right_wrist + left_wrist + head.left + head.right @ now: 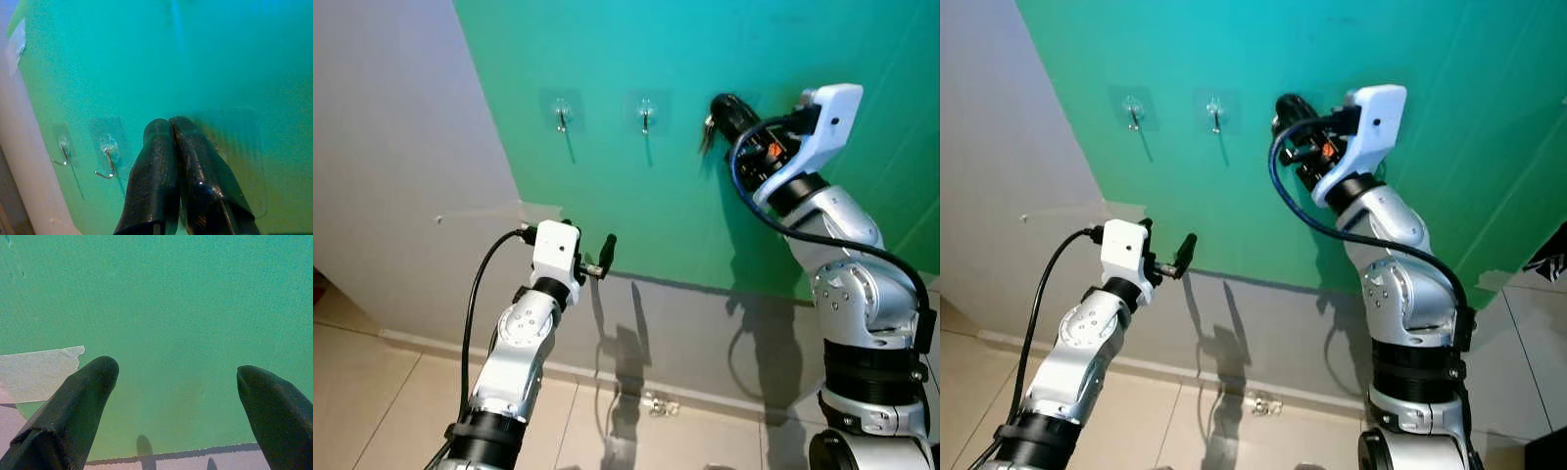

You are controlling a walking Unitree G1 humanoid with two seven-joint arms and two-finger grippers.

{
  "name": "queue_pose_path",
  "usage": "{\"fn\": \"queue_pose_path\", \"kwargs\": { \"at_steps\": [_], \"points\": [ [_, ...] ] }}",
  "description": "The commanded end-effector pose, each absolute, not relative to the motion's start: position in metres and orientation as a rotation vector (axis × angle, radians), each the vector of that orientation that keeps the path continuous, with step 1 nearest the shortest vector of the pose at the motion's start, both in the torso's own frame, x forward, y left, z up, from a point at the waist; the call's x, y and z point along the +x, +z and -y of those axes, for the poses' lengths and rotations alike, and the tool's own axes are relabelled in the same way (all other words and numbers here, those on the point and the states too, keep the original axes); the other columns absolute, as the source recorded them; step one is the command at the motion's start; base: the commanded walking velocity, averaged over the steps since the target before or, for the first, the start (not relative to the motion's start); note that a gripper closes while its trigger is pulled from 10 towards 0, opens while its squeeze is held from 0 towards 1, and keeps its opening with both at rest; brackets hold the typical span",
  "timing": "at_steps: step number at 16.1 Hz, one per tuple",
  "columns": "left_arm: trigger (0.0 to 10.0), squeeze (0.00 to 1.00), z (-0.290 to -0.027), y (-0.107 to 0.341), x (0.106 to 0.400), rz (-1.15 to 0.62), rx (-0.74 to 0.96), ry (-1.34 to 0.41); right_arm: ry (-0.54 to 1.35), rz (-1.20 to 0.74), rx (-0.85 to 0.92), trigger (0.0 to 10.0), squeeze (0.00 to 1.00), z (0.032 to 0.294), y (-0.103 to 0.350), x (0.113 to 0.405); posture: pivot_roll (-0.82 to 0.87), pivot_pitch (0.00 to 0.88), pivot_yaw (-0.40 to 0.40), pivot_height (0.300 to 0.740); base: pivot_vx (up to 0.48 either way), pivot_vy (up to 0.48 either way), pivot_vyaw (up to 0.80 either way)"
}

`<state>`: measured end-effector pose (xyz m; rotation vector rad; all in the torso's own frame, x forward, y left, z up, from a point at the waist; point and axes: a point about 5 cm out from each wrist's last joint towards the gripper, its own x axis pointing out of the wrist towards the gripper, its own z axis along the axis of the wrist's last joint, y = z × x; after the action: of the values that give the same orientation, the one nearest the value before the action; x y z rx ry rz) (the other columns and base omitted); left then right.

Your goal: Hang keys on a hook

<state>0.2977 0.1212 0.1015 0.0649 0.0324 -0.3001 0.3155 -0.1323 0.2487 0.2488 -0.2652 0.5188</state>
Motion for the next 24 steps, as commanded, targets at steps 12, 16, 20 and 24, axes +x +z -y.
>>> {"fn": "queue_pose_path", "kwargs": {
  "at_steps": [12,16,20,24],
  "points": [
    [10.0,0.00,-0.126,0.102,0.296,-0.039,0.066,-0.294,0.304,0.094,0.525,10.0,0.00,0.157,0.194,0.311,-0.12,0.000,0.055,0.740,0.000,0.000,0.00],
    [10.0,0.00,-0.125,0.102,0.297,-0.040,0.068,-0.294,0.220,0.043,0.624,10.0,0.00,0.169,0.175,0.311,-0.13,0.000,0.058,0.740,0.000,0.000,0.00],
    [10.0,0.00,-0.125,0.102,0.296,-0.041,0.068,-0.293,0.164,0.025,0.605,10.0,0.00,0.175,0.168,0.315,-0.12,0.000,0.057,0.740,0.000,0.000,0.00],
    [10.0,0.00,-0.125,0.102,0.296,-0.041,0.068,-0.291,0.124,0.240,0.248,10.0,0.00,0.175,0.197,0.320,-0.12,0.000,0.057,0.740,0.000,0.000,0.00]
  ]
}}
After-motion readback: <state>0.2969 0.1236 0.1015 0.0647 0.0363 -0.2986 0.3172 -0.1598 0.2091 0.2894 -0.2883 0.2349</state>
